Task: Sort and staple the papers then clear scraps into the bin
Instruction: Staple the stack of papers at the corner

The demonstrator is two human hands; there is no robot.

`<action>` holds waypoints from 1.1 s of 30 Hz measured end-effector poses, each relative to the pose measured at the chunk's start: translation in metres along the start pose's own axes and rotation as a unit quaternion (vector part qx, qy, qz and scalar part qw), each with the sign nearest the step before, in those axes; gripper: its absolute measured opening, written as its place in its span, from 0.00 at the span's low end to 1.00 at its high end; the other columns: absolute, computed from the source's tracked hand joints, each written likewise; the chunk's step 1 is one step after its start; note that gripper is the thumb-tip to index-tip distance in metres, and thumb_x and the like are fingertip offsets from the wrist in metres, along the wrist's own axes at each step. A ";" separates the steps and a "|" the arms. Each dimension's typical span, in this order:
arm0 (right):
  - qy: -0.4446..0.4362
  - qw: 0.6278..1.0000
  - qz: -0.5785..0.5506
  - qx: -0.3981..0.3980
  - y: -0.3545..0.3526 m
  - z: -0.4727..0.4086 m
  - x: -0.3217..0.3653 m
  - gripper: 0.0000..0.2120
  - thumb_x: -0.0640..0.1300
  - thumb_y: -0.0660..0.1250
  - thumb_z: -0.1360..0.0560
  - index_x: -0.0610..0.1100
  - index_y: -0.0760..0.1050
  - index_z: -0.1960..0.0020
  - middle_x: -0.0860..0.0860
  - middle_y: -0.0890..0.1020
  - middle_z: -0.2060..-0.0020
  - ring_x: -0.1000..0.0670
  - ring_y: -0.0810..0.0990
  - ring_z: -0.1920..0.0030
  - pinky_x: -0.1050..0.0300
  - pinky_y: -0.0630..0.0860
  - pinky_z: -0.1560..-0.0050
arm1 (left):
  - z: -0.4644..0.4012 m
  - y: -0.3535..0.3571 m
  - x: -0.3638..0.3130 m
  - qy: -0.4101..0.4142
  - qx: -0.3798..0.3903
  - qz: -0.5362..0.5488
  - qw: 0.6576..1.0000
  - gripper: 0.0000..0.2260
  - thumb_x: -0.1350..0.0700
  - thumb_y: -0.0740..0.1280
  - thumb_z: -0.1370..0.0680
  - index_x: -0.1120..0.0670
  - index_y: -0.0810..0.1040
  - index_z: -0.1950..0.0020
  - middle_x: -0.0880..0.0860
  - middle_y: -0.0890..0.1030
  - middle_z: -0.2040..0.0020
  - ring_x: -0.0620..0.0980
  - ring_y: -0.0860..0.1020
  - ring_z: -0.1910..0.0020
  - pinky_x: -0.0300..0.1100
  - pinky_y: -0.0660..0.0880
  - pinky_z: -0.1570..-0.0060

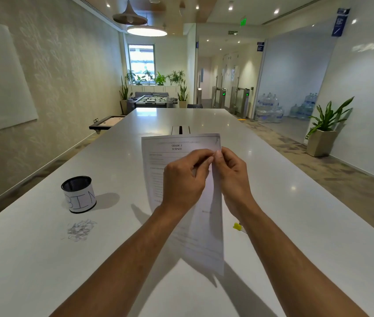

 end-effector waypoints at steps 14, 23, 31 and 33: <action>0.116 0.990 -0.071 0.046 -0.004 0.003 -0.001 0.12 0.51 0.61 0.19 0.47 0.79 0.55 0.46 0.84 0.58 0.46 0.84 0.60 0.55 0.82 0.60 | -0.018 -0.008 0.016 -0.047 0.000 -0.124 0.991 0.18 0.45 0.66 0.25 0.50 0.76 0.37 0.51 0.78 0.40 0.51 0.73 0.38 0.51 0.64 0.33; 0.126 0.988 -0.079 0.050 0.003 0.006 0.000 0.13 0.48 0.62 0.21 0.41 0.81 0.51 0.43 0.84 0.57 0.45 0.82 0.60 0.55 0.80 0.59 | -0.018 -0.015 0.035 -0.174 0.021 0.003 0.984 0.12 0.46 0.64 0.22 0.53 0.79 0.56 0.50 0.81 0.58 0.49 0.79 0.61 0.31 0.70 0.67; 0.112 0.978 -0.161 0.075 0.008 0.009 0.008 0.11 0.44 0.60 0.20 0.42 0.79 0.55 0.44 0.83 0.58 0.45 0.81 0.60 0.56 0.80 0.59 | -0.016 -0.019 0.024 -0.157 0.026 0.059 0.986 0.12 0.46 0.64 0.25 0.53 0.79 0.61 0.46 0.80 0.64 0.41 0.78 0.65 0.28 0.69 0.70; 0.106 0.972 -0.193 0.083 0.008 0.010 0.008 0.09 0.43 0.62 0.21 0.42 0.79 0.55 0.45 0.82 0.59 0.46 0.82 0.61 0.56 0.81 0.60 | -0.017 -0.021 0.020 -0.141 0.025 0.070 0.987 0.12 0.48 0.64 0.25 0.55 0.80 0.60 0.47 0.80 0.64 0.40 0.78 0.65 0.28 0.69 0.69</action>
Point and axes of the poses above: each hand's wrist, its own z-axis away from the middle knuckle, its own y-axis out of the palm, x = y × z, the point moved 7 cm from there along -z, towards the middle knuckle
